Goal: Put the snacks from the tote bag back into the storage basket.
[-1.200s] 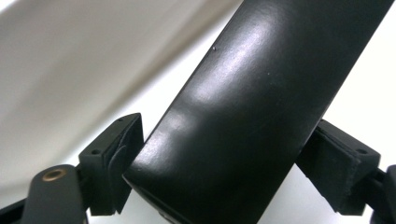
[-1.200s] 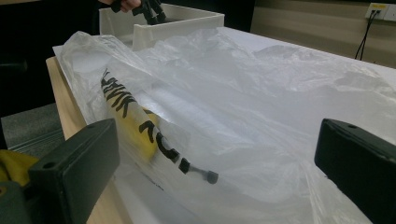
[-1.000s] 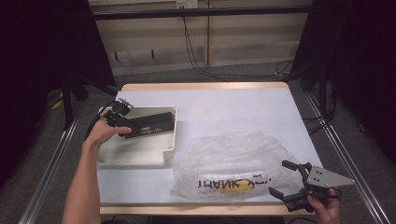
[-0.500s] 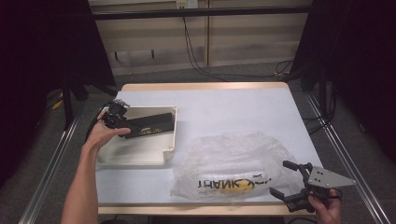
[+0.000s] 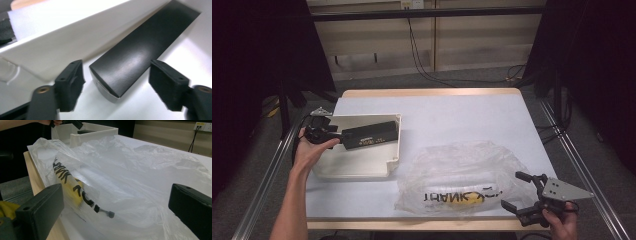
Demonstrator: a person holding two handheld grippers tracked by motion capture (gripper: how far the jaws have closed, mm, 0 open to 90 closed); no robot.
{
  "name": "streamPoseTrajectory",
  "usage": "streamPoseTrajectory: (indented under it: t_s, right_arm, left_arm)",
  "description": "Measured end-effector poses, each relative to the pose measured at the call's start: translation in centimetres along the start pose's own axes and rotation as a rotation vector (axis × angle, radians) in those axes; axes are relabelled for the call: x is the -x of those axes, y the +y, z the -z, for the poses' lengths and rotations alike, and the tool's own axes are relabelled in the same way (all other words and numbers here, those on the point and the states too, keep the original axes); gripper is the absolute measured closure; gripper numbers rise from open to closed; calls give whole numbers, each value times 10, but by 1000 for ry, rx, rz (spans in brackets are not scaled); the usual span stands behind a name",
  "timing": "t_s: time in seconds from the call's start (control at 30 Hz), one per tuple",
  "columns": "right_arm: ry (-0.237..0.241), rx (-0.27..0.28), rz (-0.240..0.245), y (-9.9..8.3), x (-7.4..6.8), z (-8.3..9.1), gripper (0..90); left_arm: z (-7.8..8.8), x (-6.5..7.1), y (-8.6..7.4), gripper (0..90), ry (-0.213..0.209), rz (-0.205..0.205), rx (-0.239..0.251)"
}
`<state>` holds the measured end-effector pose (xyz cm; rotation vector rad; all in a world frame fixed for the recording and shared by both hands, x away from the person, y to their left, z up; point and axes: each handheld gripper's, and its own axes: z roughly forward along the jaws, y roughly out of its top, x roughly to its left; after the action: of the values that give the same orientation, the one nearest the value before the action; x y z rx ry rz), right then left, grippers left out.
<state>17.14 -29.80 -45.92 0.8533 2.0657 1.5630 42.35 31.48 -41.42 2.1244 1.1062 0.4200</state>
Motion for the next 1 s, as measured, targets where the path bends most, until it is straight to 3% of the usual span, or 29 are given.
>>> streamPoseTrajectory:
  t_s: [0.07, 0.13, 0.23, 0.3, 0.47, 0.57, 0.67, 0.83, 0.97, 1.0]
  right_arm:
    - [-2, -2, 2, 0, 0, -1, 0]
    - [-1, -5, 7, 0, 0, -1, 0]
    - [1, -6, 4, 0, 0, -2, 0]
    - [-2, -4, 4, 0, 0, -1, 0]
    - [-6, -7, 6, 0, 0, -1, 0]
    - [1, -8, 5, 0, 0, -3, 0]
    - [2, -9, 8, 1, 0, -3, 0]
    - [2, -9, 4, 0, 0, -3, 0]
    - [6, -10, 2, 0, 1, -3, 0]
    - [5, -8, 3, 0, 1, -3, 0]
  left_arm:
    - [4, 2, 1, 307, 18, -2, 29]
    - [7, 2, 2, 285, 27, -16, 12]
    - [13, 2, 3, 287, 16, -3, 26]
    - [17, 4, 1, 345, 22, -28, 14]
    - [22, 16, -6, 596, -1, -34, -19]
    - [14, 22, -9, 719, -18, -53, -46]
    - [4, 26, -10, 797, -21, -40, -70]
    - [-12, 33, -6, 848, 19, -43, -125]
    - [-18, 31, -4, 867, 55, -35, -158]
    - [-20, 30, -3, 867, 40, -25, -165]
